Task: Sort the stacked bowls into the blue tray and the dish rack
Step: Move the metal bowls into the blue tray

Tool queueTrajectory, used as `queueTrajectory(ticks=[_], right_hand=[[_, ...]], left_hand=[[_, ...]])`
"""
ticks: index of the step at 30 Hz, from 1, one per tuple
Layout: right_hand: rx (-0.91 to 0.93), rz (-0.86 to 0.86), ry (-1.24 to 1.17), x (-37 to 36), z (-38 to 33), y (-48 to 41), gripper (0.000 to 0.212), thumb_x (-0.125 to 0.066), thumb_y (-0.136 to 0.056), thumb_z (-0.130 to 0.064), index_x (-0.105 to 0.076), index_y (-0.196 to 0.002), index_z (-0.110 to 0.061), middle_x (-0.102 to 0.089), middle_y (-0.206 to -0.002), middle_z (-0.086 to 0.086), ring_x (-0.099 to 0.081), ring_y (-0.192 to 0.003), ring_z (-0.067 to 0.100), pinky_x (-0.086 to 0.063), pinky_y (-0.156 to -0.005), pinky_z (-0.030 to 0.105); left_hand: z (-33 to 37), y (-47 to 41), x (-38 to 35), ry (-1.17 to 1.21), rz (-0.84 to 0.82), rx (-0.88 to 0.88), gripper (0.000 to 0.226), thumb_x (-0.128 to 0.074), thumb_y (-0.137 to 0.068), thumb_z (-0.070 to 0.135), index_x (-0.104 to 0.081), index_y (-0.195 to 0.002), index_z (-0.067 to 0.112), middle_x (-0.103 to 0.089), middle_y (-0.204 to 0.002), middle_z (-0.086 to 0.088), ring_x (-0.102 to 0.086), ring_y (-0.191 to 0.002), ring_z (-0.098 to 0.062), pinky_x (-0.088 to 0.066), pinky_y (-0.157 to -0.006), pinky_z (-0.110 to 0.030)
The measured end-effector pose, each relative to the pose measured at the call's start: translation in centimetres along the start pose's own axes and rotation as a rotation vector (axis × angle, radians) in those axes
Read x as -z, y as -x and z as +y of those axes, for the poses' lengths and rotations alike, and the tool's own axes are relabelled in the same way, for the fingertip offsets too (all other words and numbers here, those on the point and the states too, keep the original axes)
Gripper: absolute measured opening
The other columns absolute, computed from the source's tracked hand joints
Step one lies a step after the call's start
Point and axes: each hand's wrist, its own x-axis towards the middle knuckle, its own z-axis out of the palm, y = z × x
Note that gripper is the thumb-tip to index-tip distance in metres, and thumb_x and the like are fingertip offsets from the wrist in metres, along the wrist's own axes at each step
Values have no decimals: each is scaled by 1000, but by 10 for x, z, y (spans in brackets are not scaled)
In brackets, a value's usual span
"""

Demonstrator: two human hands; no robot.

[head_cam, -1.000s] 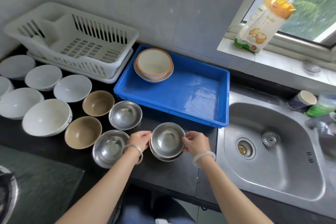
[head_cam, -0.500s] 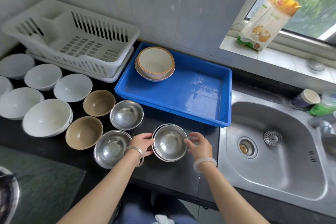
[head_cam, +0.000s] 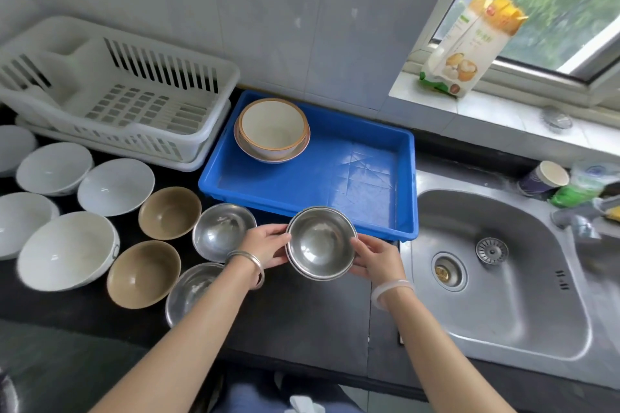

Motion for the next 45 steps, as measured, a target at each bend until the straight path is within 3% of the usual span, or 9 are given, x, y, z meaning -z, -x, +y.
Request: queueTrajectory(ticks=[5, 11, 17, 23, 30, 35, 38, 41, 45], right_hand=[[43, 69, -13, -5, -37, -18, 14, -64, -87, -18, -67, -99, -12, -68, -88, 9, -68, -65, 20, -58, -58, 26], [11, 124, -17, -8, -68, -52, 28, -59, -90, -18, -62, -114, -4, -63, -101, 12, -65, -69, 22, -53, -49, 21], [-55, 102, -31, -5, -87, -96, 21, -55, -91, -15, -64, -108, -6, -63, -83, 7, -64, -66, 21, -57, -51, 21], [-132, 108, 57, -9, -92, -140, 27, -48, -90, -3, -63, -112, -2, -61, -87, 10, -60, -64, 19, -57, -52, 21], [-140, 26, -15, -15, -86, -170, 42, -44, -91, 5, -49, -132, -3, -60, -104, 17, -60, -87, 25, -49, -85, 30], [-144, 17, -158, -14, -76, -172, 38, -44, -94, -1, -51, -130, -9, -61, -104, 14, -60, -83, 23, -50, -90, 34], [-157, 34, -203, -17, -72, -174, 34, -44, -96, -6, -52, -128, -11, -60, -117, 18, -62, -99, 32, -49, -95, 41], [-150, 58, -225, -21, -76, -179, 22, -46, -95, -8, -57, -113, -13, -57, -128, 19, -62, -98, 32, -55, -80, 34], [-131, 92, -254, -27, -81, -193, 22, -47, -94, -8, -56, -114, -9, -63, -107, 13, -63, -75, 19, -56, -56, 20]], left_hand=[[39, -22, -12, -1, -32, -28, 28, -53, -90, 4, -54, -117, 0, -59, -95, -13, -58, -72, -17, -49, -81, -34], [66, -67, -37, -59, -2, -111, 26, -54, -89, 6, -59, -115, -1, -60, -98, -14, -59, -84, -25, -54, -75, -34], [74, -114, -61, -51, 60, -96, 22, -53, -90, 9, -63, -109, 5, -61, -91, -9, -60, -72, -22, -54, -75, -36], [77, -151, -78, -29, 118, -22, 24, -51, -91, 10, -62, -112, 7, -59, -97, -10, -57, -85, -27, -55, -82, -44], [77, -181, -81, 53, 150, 22, 18, -48, -93, 8, -58, -79, 13, -56, -87, -8, -54, -87, -27, -50, -73, -40], [64, -189, -82, 98, 199, -43, 15, -51, -90, 10, -63, -94, 2, -61, -90, -12, -58, -86, -24, -53, -73, -35], [56, -190, -87, 201, 256, -50, 20, -54, -89, 10, -64, -101, -3, -63, -90, -13, -61, -84, -22, -52, -75, -32], [55, -192, -92, 338, 244, -45, 11, -55, -88, 9, -65, -92, 5, -65, -86, -10, -62, -82, -19, -53, -70, -30], [61, -199, -100, 461, 207, -60, 24, -53, -91, 8, -60, -109, -5, -63, -95, -10, -58, -95, -21, -47, -88, -30]])
